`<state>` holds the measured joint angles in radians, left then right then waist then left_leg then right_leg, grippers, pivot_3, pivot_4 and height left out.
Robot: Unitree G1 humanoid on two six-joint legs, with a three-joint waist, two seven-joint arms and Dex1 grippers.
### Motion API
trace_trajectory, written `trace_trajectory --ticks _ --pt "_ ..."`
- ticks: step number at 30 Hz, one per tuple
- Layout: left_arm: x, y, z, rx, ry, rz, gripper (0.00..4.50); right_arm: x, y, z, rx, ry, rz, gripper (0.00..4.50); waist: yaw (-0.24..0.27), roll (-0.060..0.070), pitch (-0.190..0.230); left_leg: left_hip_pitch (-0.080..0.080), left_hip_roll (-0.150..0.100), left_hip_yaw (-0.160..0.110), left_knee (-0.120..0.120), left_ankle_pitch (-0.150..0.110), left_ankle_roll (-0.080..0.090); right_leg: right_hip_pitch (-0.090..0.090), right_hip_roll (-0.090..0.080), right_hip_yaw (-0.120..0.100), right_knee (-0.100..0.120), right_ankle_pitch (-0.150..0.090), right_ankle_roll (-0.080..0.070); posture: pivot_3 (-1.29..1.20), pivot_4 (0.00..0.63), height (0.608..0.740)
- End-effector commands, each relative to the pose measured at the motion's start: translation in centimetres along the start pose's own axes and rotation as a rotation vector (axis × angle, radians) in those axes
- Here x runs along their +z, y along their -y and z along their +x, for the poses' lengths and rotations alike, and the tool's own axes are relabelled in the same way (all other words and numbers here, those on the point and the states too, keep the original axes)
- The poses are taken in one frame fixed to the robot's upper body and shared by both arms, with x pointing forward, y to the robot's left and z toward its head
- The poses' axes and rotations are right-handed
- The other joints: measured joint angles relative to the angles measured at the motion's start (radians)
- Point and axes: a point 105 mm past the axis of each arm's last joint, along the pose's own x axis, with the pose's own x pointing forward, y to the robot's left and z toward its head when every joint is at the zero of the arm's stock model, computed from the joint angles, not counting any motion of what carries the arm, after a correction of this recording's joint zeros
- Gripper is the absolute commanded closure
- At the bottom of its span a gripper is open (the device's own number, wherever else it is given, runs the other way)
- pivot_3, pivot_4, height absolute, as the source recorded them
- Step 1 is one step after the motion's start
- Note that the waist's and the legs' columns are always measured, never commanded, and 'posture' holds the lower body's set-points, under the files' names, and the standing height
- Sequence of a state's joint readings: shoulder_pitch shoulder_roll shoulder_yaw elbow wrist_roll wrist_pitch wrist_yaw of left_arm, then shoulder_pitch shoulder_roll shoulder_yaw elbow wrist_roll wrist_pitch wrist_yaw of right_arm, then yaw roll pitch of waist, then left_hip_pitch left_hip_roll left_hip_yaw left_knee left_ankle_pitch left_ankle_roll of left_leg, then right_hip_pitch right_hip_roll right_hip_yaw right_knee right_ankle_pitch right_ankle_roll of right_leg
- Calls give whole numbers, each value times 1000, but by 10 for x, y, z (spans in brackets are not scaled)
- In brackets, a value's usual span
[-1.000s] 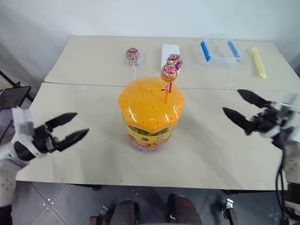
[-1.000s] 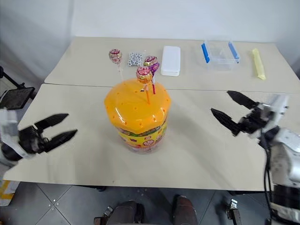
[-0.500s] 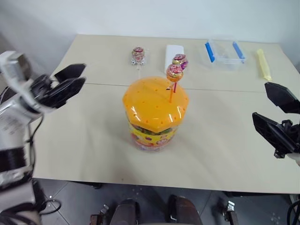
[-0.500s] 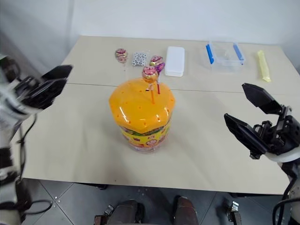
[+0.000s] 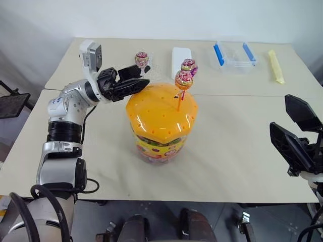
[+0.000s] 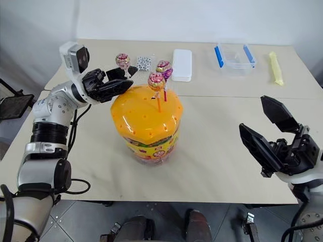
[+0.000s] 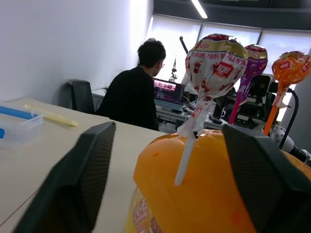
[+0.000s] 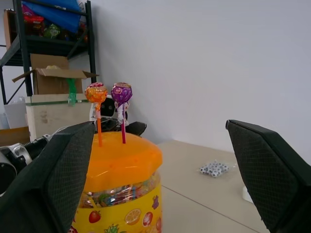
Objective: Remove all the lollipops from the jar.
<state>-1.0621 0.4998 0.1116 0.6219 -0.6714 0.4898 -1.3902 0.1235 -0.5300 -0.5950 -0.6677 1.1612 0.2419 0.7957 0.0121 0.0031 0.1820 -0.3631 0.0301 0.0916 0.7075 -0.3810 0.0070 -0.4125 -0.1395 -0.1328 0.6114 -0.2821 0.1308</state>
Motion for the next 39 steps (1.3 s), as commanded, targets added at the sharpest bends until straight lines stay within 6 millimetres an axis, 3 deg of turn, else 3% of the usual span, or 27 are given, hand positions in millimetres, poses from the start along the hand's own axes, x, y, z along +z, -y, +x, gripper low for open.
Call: trace_trajectory --ticks 1,6,9,11,14,19,23,26,30,32,34,39 --pt "9 2 6 -29 5 17 2084 8 -10 4 43 33 -31 0 7 0 0 0 0 0 0 0 0 0 0 0 0 0 0 0 150 740" --pt "9 1 9 -30 6 12 3665 8 -11 7 58 39 -22 0 13 -1 0 -2 0 -1 3 0 0 0 0 0 0 0 0 0 150 740" --pt "20 1 15 -36 43 63 4491 7 -13 9 77 52 -9 0 13 -1 1 -3 0 -1 5 0 1 0 0 0 0 0 0 0 150 740" --pt "32 4 22 -42 73 108 4491 7 -14 10 83 51 -3 0 15 -1 1 -4 0 -1 6 0 1 0 0 0 0 0 0 0 150 740" --pt "64 14 26 -73 174 108 4491 5 -13 10 97 42 12 0 14 -2 1 -5 0 -2 7 -1 1 0 0 0 0 0 0 0 150 740" --pt "93 3 -10 134 236 160 4491 6 -11 19 175 47 12 0 3 -2 1 -3 1 -2 7 -1 1 0 0 0 1 0 0 0 150 740" --pt "76 -6 -49 371 -71 305 4491 1 -11 24 267 -29 13 0 -10 -2 1 0 1 -1 5 -1 1 0 0 1 5 0 0 0 150 740" --pt "58 -10 -97 646 -371 350 4491 -2 -7 27 335 -75 6 0 -10 -4 2 1 0 -1 4 -1 1 0 0 1 5 0 0 0 150 740" --pt "27 3 -141 882 -578 242 4491 -6 -8 30 396 -87 35 0 -4 -5 3 1 1 -1 3 -1 1 0 -1 2 5 0 0 0 150 740" --pt "3 23 -177 1044 -675 154 4491 -16 -16 27 473 -141 63 0 3 -5 3 0 1 -2 4 -2 1 -1 0 2 5 0 0 0 150 740" --pt "-14 46 -199 1152 -743 87 4491 -22 -19 24 514 -173 77 0 3 -5 3 1 2 -1 4 -3 1 -1 -1 3 6 0 0 0 150 740" --pt "-51 75 -216 1211 -850 -9 3192 -34 -8 18 519 -241 51 0 19 -7 3 -1 2 -2 8 -4 1 0 -1 4 5 0 0 0 150 740"
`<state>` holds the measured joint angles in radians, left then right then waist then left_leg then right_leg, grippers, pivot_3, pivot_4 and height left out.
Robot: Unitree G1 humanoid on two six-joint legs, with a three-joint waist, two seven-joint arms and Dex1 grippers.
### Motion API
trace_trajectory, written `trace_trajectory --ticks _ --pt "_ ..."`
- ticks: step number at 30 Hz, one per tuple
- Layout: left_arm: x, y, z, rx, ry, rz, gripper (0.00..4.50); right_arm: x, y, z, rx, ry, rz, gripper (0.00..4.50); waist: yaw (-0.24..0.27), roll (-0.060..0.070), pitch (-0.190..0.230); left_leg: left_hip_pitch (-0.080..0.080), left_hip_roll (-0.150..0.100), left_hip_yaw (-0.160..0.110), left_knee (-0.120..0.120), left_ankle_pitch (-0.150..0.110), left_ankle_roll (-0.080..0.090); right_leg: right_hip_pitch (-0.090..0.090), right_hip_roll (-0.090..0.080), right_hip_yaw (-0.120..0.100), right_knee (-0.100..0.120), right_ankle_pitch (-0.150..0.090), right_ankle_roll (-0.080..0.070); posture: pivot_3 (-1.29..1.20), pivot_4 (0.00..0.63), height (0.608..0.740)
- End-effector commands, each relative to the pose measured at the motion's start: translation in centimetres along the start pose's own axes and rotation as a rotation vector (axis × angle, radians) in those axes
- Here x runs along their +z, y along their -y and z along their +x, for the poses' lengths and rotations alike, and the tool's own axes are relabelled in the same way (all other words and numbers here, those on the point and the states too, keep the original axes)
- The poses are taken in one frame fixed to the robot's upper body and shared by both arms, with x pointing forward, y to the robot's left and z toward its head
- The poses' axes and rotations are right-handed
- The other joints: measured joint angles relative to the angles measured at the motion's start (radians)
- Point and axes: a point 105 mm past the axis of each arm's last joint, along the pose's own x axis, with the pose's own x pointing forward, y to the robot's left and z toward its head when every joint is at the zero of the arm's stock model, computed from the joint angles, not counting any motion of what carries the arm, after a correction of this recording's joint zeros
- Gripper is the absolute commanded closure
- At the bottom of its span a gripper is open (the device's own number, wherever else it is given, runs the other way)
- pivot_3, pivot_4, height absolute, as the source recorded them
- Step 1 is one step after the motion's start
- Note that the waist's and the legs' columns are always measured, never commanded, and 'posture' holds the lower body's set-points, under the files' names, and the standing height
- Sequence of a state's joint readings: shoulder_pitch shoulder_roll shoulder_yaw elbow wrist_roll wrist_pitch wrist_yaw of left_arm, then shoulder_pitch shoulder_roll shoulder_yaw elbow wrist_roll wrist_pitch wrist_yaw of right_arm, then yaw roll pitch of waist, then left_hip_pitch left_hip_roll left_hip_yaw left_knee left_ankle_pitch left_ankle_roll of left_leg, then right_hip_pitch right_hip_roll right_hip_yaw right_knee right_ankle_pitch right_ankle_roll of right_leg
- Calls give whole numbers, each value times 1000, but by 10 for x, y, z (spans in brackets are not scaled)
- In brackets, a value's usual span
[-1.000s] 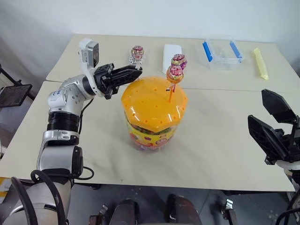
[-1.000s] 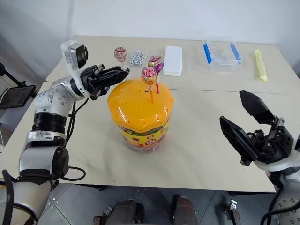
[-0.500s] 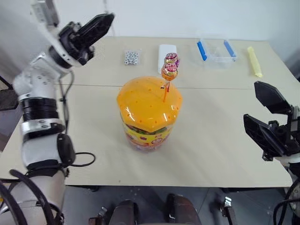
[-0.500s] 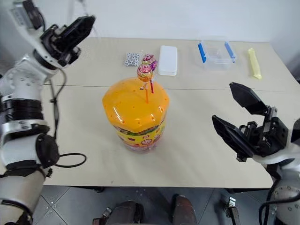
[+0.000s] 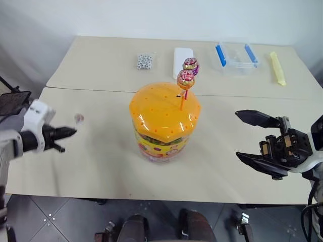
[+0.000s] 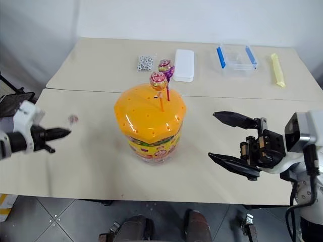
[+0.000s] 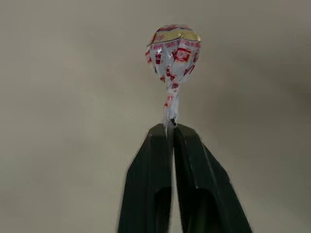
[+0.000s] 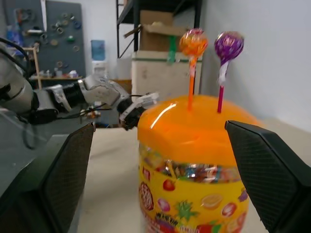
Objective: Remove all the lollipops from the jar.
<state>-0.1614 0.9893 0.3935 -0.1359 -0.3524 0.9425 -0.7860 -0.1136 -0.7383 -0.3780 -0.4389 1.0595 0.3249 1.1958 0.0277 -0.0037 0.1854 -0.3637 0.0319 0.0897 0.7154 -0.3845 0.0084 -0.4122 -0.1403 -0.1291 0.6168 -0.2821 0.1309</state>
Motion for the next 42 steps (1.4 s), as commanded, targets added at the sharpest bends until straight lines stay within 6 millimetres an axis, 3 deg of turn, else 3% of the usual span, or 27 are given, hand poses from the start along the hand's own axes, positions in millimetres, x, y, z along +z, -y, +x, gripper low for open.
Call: trace_trajectory --ticks 1,5,9,11,15,18,21,27,35,42 --pt "3 4 -9 33 34 6 2924 -1 2 -3 21 -39 -34 0 7 0 0 0 0 -1 1 0 0 1 0 0 0 0 0 0 150 740" --pt "-6 6 -8 19 71 -64 1736 4 8 -2 -7 -21 -35 0 2 0 0 1 0 0 0 0 0 0 0 2 0 0 0 0 150 740" --pt "7 0 -18 -20 241 -78 534 11 19 0 -63 8 -30 0 -4 0 0 2 0 1 -1 -1 -1 -1 0 1 2 0 0 0 150 740" --pt "18 9 -30 -146 353 -3 20 12 25 0 -99 -3 -10 0 -8 0 0 2 1 2 -1 -1 -1 -1 0 1 2 0 -1 0 150 740" --pt "14 24 -47 -375 410 24 20 16 42 9 -166 -15 35 0 -10 1 0 3 1 4 -1 -1 -2 -2 0 1 2 0 -1 0 150 740" --pt "44 36 -51 -474 580 31 20 20 48 21 -163 -20 52 0 -5 1 0 3 1 4 -1 -1 -2 -2 1 1 2 -1 -2 0 150 740" --pt "76 77 -49 -641 780 77 20 9 56 39 -140 -119 76 0 -1 1 0 3 0 2 0 -1 -1 0 -1 1 3 -1 -1 0 150 740" --pt "114 125 -67 -832 1049 50 20 14 69 69 -67 -72 105 0 -18 -1 -1 2 -1 3 -1 -2 0 -1 -3 0 4 0 0 0 150 740" --pt "119 140 -74 -892 1036 62 20 11 69 84 13 -70 102 0 -29 -1 -1 2 -1 3 0 -2 0 -1 -3 -1 3 0 0 0 150 740" --pt "119 138 -69 -873 1038 56 20 7 69 93 46 -79 113 0 -30 -1 -1 2 -1 2 0 -2 0 -1 -2 -1 3 0 0 0 150 740"
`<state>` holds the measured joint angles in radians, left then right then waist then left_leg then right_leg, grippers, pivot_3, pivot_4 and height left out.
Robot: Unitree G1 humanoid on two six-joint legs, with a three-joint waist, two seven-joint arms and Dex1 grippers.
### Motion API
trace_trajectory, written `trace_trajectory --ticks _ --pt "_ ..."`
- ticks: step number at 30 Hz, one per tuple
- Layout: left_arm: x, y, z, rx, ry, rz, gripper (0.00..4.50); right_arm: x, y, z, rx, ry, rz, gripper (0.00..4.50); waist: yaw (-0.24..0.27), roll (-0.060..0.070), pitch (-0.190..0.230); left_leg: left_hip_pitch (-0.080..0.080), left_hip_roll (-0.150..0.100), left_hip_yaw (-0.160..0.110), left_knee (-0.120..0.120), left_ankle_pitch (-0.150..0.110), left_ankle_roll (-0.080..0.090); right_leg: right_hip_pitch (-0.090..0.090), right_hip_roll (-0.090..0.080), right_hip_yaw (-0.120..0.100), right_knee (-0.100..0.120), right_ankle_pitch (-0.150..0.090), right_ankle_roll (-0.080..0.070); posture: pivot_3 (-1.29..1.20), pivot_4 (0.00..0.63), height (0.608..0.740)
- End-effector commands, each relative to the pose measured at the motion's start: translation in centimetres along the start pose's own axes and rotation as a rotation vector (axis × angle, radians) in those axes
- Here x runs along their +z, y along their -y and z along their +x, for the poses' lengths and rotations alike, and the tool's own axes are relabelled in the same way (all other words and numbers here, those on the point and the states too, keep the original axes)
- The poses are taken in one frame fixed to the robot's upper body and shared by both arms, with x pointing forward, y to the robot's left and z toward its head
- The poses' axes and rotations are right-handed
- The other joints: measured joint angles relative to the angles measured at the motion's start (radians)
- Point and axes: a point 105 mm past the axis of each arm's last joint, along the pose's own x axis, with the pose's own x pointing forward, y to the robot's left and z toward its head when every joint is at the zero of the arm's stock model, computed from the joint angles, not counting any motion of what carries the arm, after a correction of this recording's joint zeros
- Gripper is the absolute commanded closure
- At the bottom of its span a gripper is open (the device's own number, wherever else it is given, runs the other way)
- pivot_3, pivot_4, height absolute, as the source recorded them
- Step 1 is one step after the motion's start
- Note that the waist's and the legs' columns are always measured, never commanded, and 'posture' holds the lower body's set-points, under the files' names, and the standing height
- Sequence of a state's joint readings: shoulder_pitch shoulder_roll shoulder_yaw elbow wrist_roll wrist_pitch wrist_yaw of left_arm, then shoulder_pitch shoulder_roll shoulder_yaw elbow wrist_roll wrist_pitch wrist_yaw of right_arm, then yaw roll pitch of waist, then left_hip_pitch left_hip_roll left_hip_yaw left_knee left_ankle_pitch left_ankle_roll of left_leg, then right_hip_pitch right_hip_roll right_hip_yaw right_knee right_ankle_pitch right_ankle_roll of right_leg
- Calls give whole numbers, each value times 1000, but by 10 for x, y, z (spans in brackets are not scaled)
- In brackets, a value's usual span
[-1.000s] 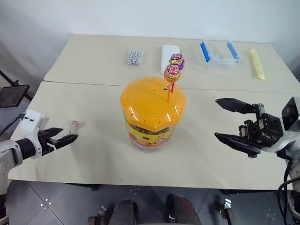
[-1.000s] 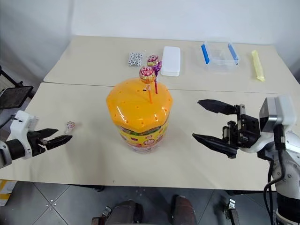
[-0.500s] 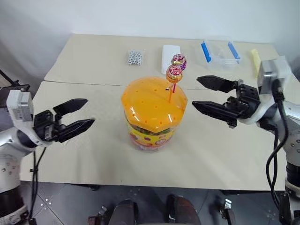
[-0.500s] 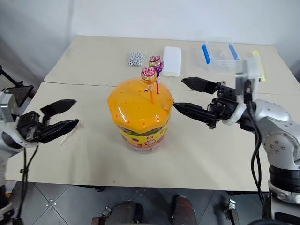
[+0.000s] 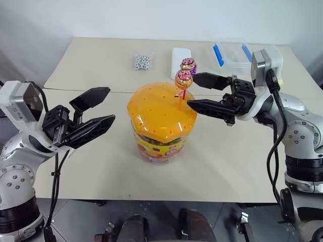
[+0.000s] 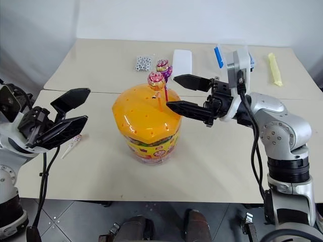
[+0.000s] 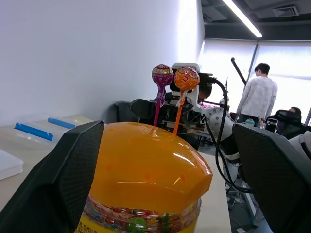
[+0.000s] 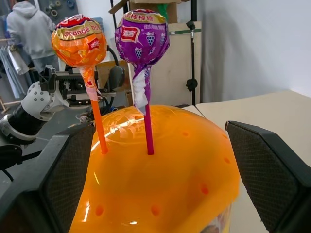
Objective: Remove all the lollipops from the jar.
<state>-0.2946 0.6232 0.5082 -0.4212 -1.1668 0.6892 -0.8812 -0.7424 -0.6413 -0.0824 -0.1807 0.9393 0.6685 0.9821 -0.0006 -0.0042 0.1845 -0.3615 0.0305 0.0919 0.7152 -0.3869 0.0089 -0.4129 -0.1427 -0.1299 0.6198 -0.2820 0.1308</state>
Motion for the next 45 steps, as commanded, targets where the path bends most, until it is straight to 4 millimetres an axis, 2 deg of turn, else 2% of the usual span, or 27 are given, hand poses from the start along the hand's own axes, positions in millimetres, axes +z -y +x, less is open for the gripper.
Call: trace_trajectory --ticks 1,2,5,16,17,22,25,27,31,32,33,34,35,36,40,43,45 --pt "3 4 2 -13 3 37 20 5 1 6 20 5 -26 0 -2 0 0 0 0 0 0 0 0 0 0 0 0 0 0 0 150 740" --pt "2 3 1 -12 2 37 20 4 2 7 18 2 -28 0 -2 0 0 0 0 0 0 0 0 0 1 0 0 0 0 0 150 740" --pt "0 3 2 -11 2 39 0 3 6 8 9 0 -27 628 -2 0 0 0 1 0 0 0 0 0 1 0 0 0 0 0 150 740" --pt "-1 4 -1 -4 10 51 0 9 2 5 68 61 -33 4295 -1 0 0 -1 1 0 0 0 0 0 1 0 -1 0 0 0 150 740" --pt "-1 3 -1 -5 8 54 0 11 1 5 76 69 -31 4485 -1 0 0 -1 1 0 0 0 0 0 1 0 -1 0 0 0 150 740" --pt "-1 3 -5 -20 16 39 0 31 8 -8 38 176 -49 4485 0 0 0 -1 1 0 0 0 0 0 1 0 -1 0 0 0 150 740" --pt "-2 4 -3 -45 11 40 0 55 31 -38 -140 276 -15 4485 0 0 0 -1 1 0 0 0 0 0 1 0 -1 0 0 0 150 740" --pt "-4 7 -2 -66 -4 45 0 54 42 -56 -243 222 12 4485 4 0 0 -1 1 0 0 0 0 0 1 0 -1 0 0 0 150 740" --pt "-15 22 -3 -163 -139 61 0 29 60 -99 -468 -40 60 4485 0 0 0 -4 1 0 -1 0 0 -1 2 -1 -6 0 0 0 150 740" --pt "-17 25 -5 -182 -178 65 0 11 67 -123 -578 -186 71 4485 0 1 0 -4 1 1 -2 0 0 -1 2 -1 -7 0 0 0 150 740" --pt "-22 26 -9 -200 -238 74 0 -13 72 -156 -708 -380 93 4485 0 1 0 -5 1 1 -2 0 0 -1 3 -1 -8 0 0 0 150 740" --pt "-29 25 -17 -219 -311 85 0 -42 67 -191 -780 -618 120 4485 2 1 0 -5 1 1 -2 0 0 -1 3 -2 -9 0 0 0 150 740" --pt "-33 23 -24 -221 -358 96 0 -61 60 -215 -825 -759 163 4485 8 1 0 -5 1 0 -2 0 0 -1 3 -2 -9 0 0 0 150 740" --pt "-36 21 -28 -222 -384 103 0 -71 55 -227 -840 -830 190 4485 11 1 0 -6 1 0 -3 0 0 -1 3 -2 -10 0 0 0 150 740" --pt "-41 18 -29 -233 -387 133 0 -108 33 -249 -755 -985 188 4485 -3 7 1 -7 1 6 -1 1 1 -1 3 -1 -16 0 0 0 150 740" --pt "-42 19 -29 -238 -380 136 0 -122 23 -253 -737 -999 230 4485 -8 9 1 -5 2 9 -1 1 1 -1 3 2 -13 0 0 0 150 740" --pt "-41 18 -30 -229 -378 143 0 -127 17 -253 -724 -996 253 4042 -5 9 1 -4 3 8 -1 1 1 -1 3 2 -12 0 0 0 150 740"
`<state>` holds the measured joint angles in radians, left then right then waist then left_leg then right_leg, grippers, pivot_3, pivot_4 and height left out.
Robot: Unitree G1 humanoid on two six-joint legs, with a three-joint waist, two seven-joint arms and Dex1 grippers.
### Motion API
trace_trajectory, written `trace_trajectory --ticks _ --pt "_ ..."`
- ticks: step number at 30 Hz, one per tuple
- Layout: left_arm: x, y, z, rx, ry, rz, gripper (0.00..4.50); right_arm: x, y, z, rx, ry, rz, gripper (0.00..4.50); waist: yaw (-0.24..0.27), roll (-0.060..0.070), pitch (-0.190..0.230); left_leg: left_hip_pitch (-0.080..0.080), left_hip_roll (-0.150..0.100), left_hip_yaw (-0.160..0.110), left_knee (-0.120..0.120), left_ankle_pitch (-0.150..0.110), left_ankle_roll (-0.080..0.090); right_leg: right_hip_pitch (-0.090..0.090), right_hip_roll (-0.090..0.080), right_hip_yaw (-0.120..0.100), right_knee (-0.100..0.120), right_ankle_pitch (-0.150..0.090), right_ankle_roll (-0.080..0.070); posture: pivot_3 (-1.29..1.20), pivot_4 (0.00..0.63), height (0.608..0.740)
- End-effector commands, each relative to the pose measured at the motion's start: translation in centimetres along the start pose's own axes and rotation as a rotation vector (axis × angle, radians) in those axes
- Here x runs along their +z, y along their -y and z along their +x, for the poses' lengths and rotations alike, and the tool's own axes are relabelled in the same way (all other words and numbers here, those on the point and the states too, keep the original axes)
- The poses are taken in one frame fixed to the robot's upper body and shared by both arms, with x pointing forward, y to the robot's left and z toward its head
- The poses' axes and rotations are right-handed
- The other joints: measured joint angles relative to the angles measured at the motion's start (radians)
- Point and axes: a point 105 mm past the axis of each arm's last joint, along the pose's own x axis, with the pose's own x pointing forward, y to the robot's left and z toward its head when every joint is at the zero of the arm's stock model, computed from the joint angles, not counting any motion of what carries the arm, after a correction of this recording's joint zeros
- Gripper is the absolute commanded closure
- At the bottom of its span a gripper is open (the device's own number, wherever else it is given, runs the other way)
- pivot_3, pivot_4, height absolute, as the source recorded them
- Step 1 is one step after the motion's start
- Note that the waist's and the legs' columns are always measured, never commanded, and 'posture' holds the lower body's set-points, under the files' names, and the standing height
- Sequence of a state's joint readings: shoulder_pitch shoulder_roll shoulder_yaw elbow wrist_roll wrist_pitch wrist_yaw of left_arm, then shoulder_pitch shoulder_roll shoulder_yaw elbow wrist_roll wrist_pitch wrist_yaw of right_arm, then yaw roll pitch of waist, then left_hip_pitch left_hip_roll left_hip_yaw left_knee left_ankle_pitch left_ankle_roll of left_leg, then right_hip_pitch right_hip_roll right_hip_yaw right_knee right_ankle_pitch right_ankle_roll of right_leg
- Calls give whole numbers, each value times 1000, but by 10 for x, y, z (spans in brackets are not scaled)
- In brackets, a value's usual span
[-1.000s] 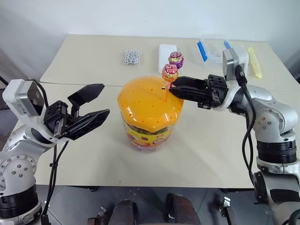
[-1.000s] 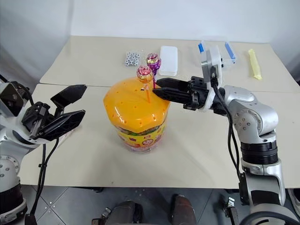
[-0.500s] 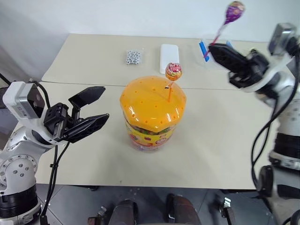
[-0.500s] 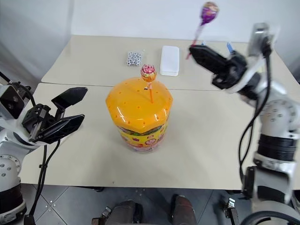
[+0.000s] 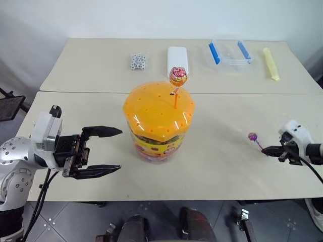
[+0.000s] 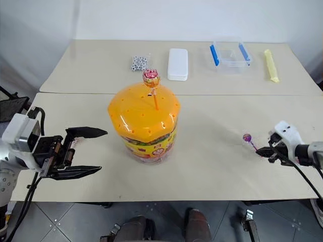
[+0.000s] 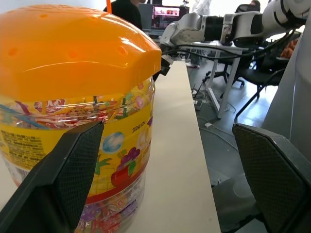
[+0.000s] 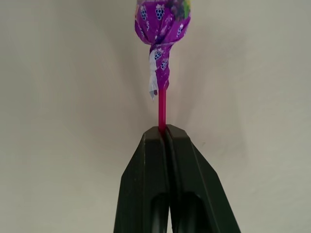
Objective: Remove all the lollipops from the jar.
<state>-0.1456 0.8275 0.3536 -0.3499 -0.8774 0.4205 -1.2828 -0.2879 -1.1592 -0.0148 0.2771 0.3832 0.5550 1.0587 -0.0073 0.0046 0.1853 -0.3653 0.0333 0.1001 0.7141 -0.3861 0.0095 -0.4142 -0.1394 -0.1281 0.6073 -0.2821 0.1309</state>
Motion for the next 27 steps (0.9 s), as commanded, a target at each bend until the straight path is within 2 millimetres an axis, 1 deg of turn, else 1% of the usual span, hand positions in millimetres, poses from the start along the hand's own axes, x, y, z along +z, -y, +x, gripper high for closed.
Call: trace_trajectory --ticks 1,2,4,6,8,10,12,13,14,15,17,19,20,21,23,27 --pt "4 1 -2 9 3 45 0 -1 -7 0 36 15 -18 3793 4 0 0 0 0 -1 0 0 0 0 0 0 0 0 0 0 150 740" --pt "5 0 -3 21 7 45 0 -2 -8 -1 38 16 -26 3482 5 0 0 0 0 -1 0 0 0 0 0 -1 0 0 0 0 150 740" --pt "7 -3 -7 49 15 44 0 4 -16 -5 84 59 -133 2809 8 0 0 -1 0 -2 1 0 0 0 0 -1 -1 0 0 0 150 740" --pt "9 -6 -12 99 22 38 0 28 -23 -12 117 192 -208 2132 7 0 0 -1 0 -2 1 0 0 1 0 -1 -1 0 0 0 150 740" --pt "13 -8 -16 155 60 17 0 60 -35 -18 158 387 -251 1452 5 0 0 -1 0 -2 1 0 0 1 0 -1 -1 0 0 0 150 740" --pt "19 -8 -20 200 112 -16 0 91 -57 -27 252 576 -318 1452 2 1 1 -1 1 -2 1 0 0 0 1 0 0 0 0 0 150 740" --pt "26 -10 -25 250 200 -53 0 121 -83 -34 348 697 -347 1452 4 2 1 0 2 -5 1 0 0 0 1 -1 1 0 0 0 150 740" --pt "28 -11 -26 267 233 -66 0 131 -91 -37 374 730 -348 1452 5 2 1 0 2 -6 1 0 -1 0 1 -1 2 0 0 0 150 740" --pt "30 -13 -29 288 272 -76 0 151 -105 -42 430 811 -338 1452 6 2 1 0 2 -8 1 0 -1 0 0 -1 2 0 0 0 150 740" --pt "31 -14 -30 303 306 -79 0 167 -119 -47 478 877 -353 1452 6 2 1 0 2 -8 1 0 -1 0 0 -1 3 0 0 0 150 740" --pt "32 -15 -30 316 344 -89 0 189 -140 -55 547 972 -369 1452 10 2 1 -1 1 -10 2 0 -1 0 0 -1 3 0 0 0 150 740" --pt "31 -15 -27 313 355 -100 0 208 -159 -60 617 1035 -374 1452 13 2 1 -1 0 -10 3 0 -1 1 0 -2 5 0 0 0 150 740" --pt "30 -14 -23 303 351 -106 0 213 -167 -60 651 1046 -385 1452 16 2 1 -2 -1 -10 3 0 -1 1 -1 -2 5 0 0 0 150 740" --pt "28 -14 -21 296 348 -109 0 215 -171 -59 669 1046 -392 1452 18 2 1 -2 -1 -10 3 0 -1 1 -1 -2 5 0 0 0 150 740" --pt "27 -13 -16 274 336 -111 0 214 -180 -58 726 1019 -398 1452 26 2 1 -3 -1 -10 3 -1 -1 1 0 -2 5 0 0 0 150 740" --pt "29 -13 -7 240 343 -113 0 207 -200 -55 822 962 -474 1452 30 2 1 -3 -2 -10 2 -1 0 0 0 -3 4 0 0 0 150 740"
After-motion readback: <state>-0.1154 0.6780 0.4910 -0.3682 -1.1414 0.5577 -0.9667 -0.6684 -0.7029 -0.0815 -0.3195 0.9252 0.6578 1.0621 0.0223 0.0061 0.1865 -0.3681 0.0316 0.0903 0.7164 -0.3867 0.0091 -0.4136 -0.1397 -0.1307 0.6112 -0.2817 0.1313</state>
